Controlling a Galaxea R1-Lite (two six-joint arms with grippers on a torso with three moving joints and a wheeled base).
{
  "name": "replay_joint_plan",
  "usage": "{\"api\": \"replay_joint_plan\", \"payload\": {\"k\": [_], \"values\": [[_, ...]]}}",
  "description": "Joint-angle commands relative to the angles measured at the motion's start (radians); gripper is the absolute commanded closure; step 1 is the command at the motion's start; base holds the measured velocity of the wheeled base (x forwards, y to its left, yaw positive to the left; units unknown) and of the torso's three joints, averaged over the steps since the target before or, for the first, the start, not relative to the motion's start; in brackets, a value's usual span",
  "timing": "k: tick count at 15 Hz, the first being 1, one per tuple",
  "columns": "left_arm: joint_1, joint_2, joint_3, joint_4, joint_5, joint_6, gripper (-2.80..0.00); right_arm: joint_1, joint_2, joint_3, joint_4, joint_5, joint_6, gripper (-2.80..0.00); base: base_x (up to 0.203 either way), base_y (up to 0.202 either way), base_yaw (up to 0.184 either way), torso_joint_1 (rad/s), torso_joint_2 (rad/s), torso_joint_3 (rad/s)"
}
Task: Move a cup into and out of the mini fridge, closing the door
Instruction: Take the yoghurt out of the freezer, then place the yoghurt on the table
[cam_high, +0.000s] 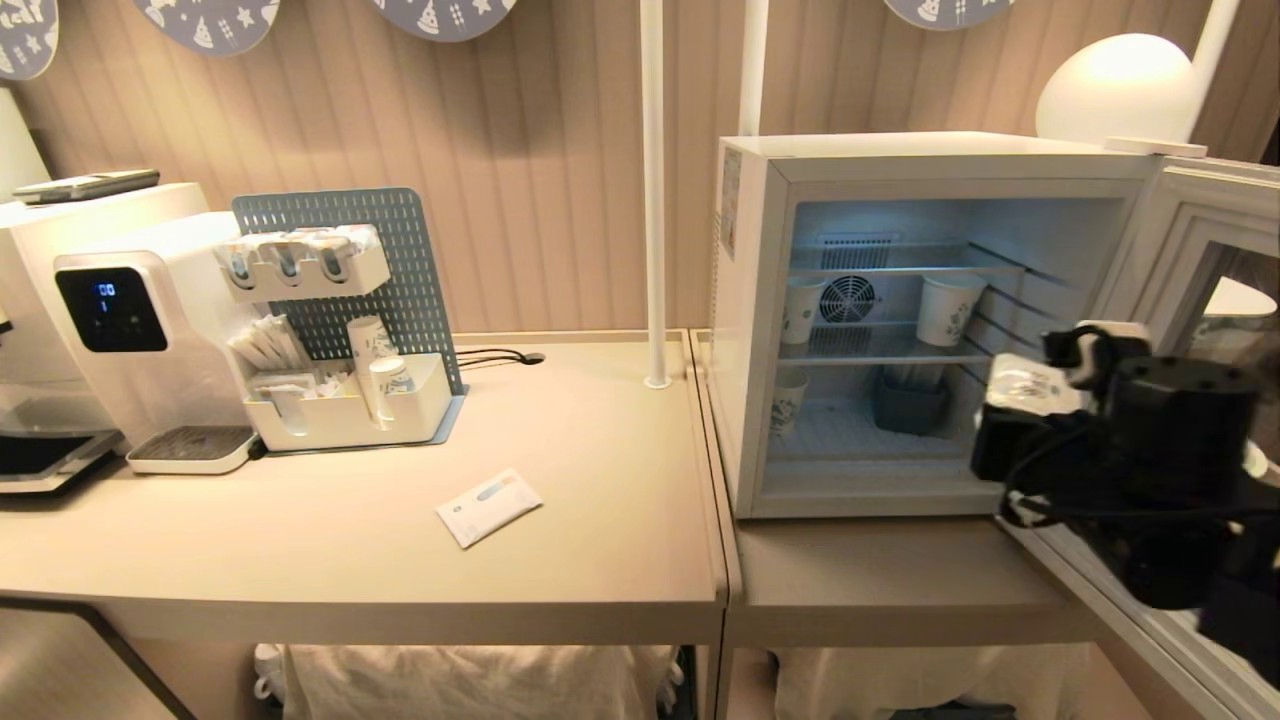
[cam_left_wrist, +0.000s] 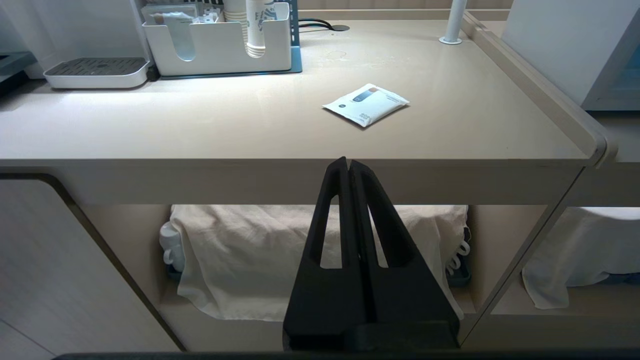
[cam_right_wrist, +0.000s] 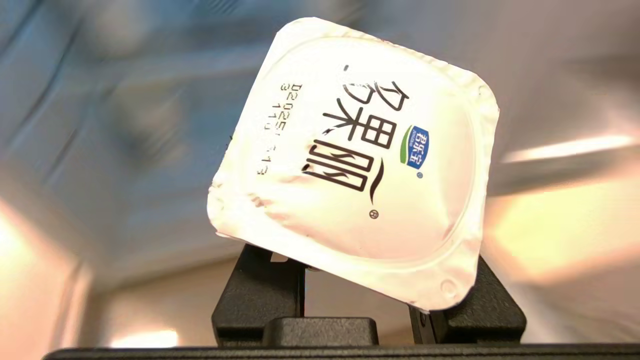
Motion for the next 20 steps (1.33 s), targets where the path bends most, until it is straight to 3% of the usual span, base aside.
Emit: {"api": "replay_joint_plan", "payload": {"k": [1,3,5,10,11,13,15,17,18,20], "values": [[0.0,0.001,0.0,0.0,0.0,-0.001,0.0,0.009,-0.321,0.05,0.042,-0.178,-0.025,0.0,0.0,0.0,0.0,0.0,0.0,0.0],[0.0,0.001,0.0,0.0,0.0,-0.002,0.0,-0.051,-0.551,0.078,0.16,-0.295,-0.055,0.0,0.0,0.0,0.0,0.0,0.0,0.0],[0.0,0.001,0.0,0.0,0.0,-0.002,0.0,-0.197,-0.752,0.109,0.289,-0.362,-0.082,0.0,0.0,0.0,0.0,0.0,0.0,0.0],[0.0,0.001,0.0,0.0,0.0,-0.004,0.0,-0.313,-1.33,0.248,0.571,-0.372,-0.12,0.0,0.0,0.0,0.0,0.0,0.0,0.0],[0.0,0.001,0.0,0.0,0.0,-0.004,0.0,-0.324,-1.441,0.265,0.626,-0.323,-0.122,0.0,0.0,0.0,0.0,0.0,0.0,0.0],[0.0,0.001,0.0,0.0,0.0,-0.004,0.0,-0.338,-1.604,0.305,0.693,-0.115,-0.1,0.0,0.0,0.0,0.0,0.0,0.0,0.0],[0.0,0.001,0.0,0.0,0.0,-0.003,0.0,-0.346,-1.644,0.37,0.764,0.298,-0.045,0.0,0.0,0.0,0.0,0.0,0.0,0.0],[0.0,0.001,0.0,0.0,0.0,-0.004,0.0,-0.35,-1.64,0.473,0.891,0.561,-0.025,0.0,0.0,0.0,0.0,0.0,0.0,0.0],[0.0,0.001,-0.002,0.0,0.0,-0.004,0.0,-0.351,-1.639,0.476,0.969,0.608,-0.023,0.0,0.0,0.0,0.0,0.0,0.0,0.0],[0.0,0.001,0.0,0.0,0.0,-0.002,0.0,-0.352,-1.638,0.457,1.028,0.603,-0.022,0.0,0.0,0.0,0.0,0.0,0.0,0.0]]}}
